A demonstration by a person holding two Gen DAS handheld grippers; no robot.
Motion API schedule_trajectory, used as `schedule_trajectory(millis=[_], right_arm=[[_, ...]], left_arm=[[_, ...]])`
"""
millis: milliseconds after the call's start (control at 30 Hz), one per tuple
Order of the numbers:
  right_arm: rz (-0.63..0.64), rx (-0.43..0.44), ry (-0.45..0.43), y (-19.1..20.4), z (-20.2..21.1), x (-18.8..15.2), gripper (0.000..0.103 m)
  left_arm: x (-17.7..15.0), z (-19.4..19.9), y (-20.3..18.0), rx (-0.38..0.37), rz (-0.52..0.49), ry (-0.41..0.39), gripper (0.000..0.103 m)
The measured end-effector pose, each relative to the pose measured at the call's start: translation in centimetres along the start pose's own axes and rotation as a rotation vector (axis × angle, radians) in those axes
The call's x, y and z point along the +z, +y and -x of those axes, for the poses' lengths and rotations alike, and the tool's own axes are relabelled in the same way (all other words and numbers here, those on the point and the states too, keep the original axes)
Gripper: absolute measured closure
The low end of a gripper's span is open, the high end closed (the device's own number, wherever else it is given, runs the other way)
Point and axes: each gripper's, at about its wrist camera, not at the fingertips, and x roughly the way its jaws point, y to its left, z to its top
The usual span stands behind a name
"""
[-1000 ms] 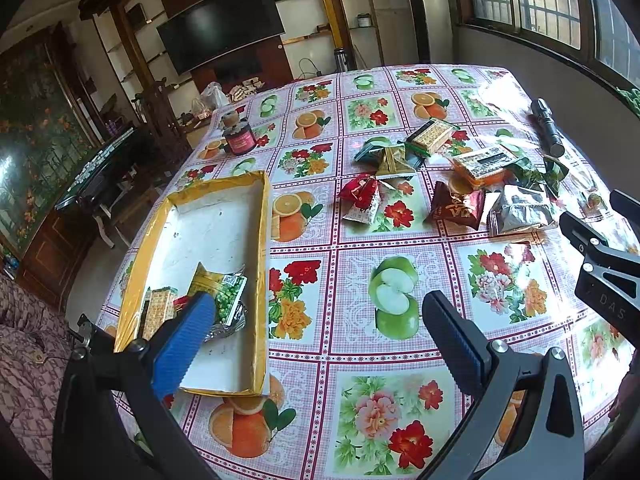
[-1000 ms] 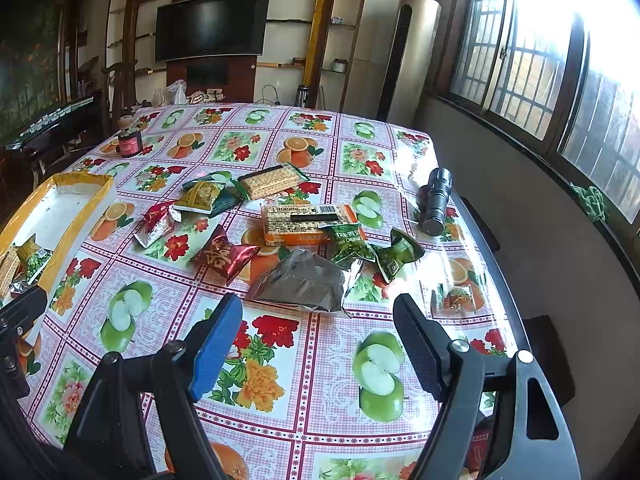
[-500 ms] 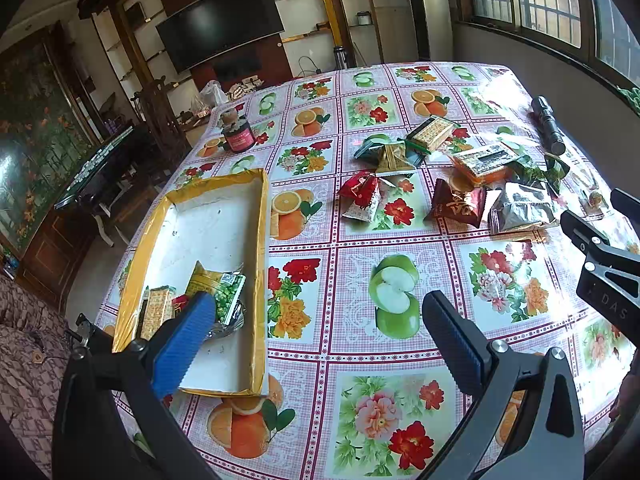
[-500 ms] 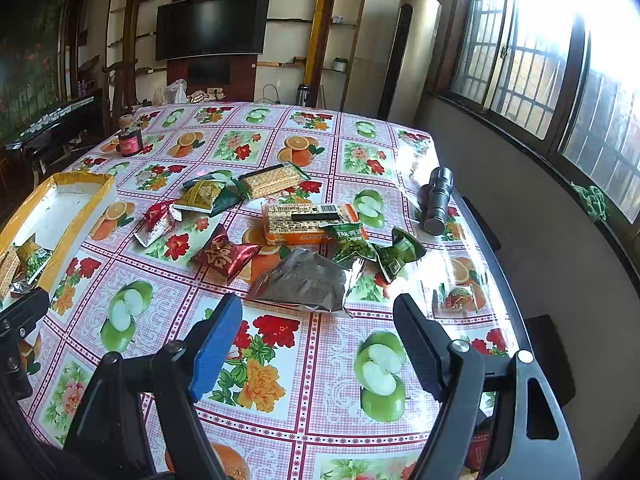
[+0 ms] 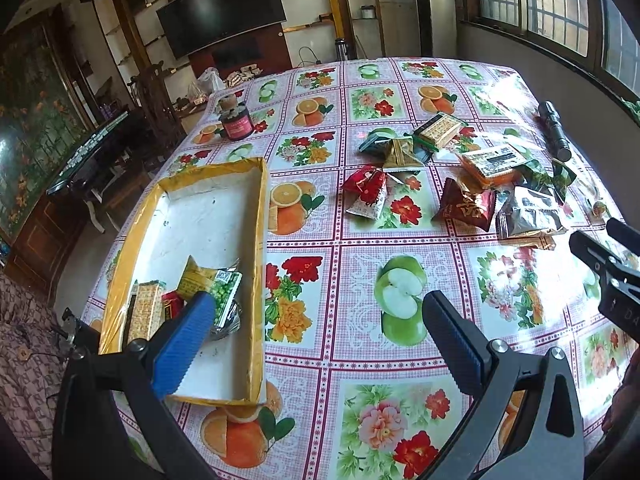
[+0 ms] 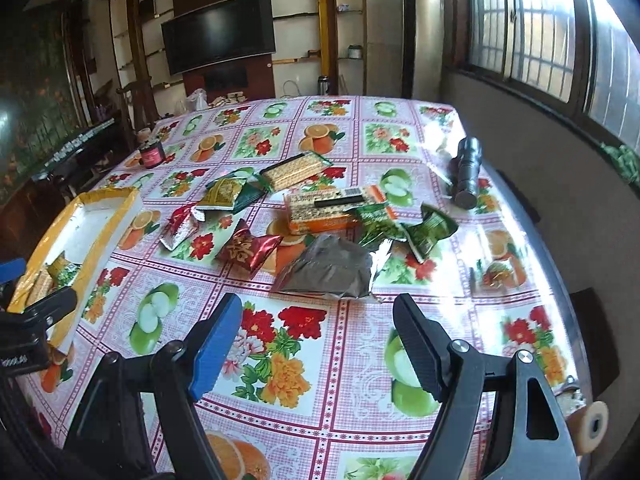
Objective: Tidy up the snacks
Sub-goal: 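Grasp the red-and-white wrapped cake with the left tool while the right tool grasps a silver foil bag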
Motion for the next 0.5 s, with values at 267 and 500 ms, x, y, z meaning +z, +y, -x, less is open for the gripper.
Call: schedule_trajectory(millis=[267, 500], right_arm=[[-0.052, 0.058, 0.030, -1.0, -2.3, 0.7, 0.025], [-0.040, 0.041, 0.063, -1.8, -5.5, 2.5, 0.025]], left_arm=[[2.6, -3.0, -1.1, -0.096, -0.009, 0.065, 0.000], [4.7, -7.5, -1.7, -0.098, -0.005, 0.137, 0.000]])
